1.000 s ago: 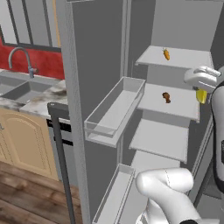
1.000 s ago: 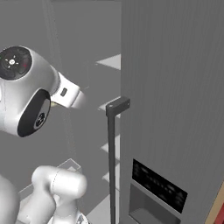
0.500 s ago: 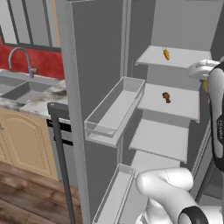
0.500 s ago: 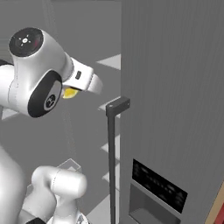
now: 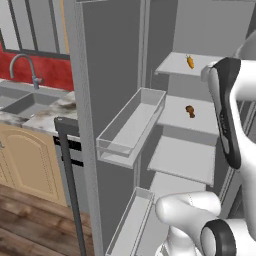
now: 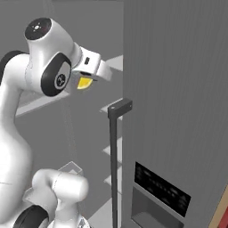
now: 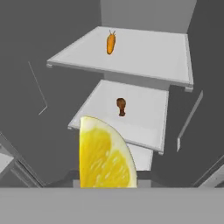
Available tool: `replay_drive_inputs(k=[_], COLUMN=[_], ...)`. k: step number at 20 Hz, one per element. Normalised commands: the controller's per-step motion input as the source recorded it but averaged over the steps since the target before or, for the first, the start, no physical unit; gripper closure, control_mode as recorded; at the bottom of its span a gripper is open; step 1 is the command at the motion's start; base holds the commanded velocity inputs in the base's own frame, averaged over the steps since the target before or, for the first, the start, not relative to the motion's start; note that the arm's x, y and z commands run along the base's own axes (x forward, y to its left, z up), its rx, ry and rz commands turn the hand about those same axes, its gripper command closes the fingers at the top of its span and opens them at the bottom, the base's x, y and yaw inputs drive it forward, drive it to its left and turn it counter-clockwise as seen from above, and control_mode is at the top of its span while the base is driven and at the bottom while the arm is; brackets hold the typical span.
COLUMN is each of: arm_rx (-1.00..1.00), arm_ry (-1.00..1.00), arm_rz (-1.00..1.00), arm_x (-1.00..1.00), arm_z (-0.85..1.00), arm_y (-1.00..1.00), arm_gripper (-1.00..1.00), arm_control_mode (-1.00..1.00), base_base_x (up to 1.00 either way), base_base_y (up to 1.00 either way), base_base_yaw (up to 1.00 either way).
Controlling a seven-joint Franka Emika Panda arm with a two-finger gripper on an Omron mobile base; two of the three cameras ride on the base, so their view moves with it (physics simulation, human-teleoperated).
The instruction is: Transport the chicken drumstick and lemon wedge to the fridge. Place the chicken drumstick on the rack containing meat and place the lemon wedge on the rack containing the vegetable, ensuring meats and vegetables are on different racks.
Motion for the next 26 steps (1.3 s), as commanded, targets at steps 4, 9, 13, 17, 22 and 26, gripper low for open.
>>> replay_drive_inputs(k=[4,9,13,17,22,26], arm_rx=[0.00,0.00,-0.01,0.00,0.00,0.00], arm_ry=[0.03,0.00,0.00,0.00,0.02,0.10], arm_rz=[-0.01,0.00,0.00,0.00,0.00,0.00], arm_x=[0.60,0.57,0.62,0.62,0.66,0.66], arm_z=[0.00,0.00,0.00,0.00,-0.02,-0.07], arm_y=[-0.35,-0.30,-0.08,-0.15,-0.28,-0.25], arm_gripper=[1.00,1.00,1.00,1.00,1.00,1.00], arm_control_mode=[-1.00,-1.00,-1.00,-1.00,-1.00,-1.00], base_base_x=[0.00,0.00,0.00,0.00,0.00,0.00], base_base_y=[0.00,0.00,0.00,0.00,0.00,0.00], base_base_yaw=[0.00,0.00,0.00,0.00,0.00,0.00])
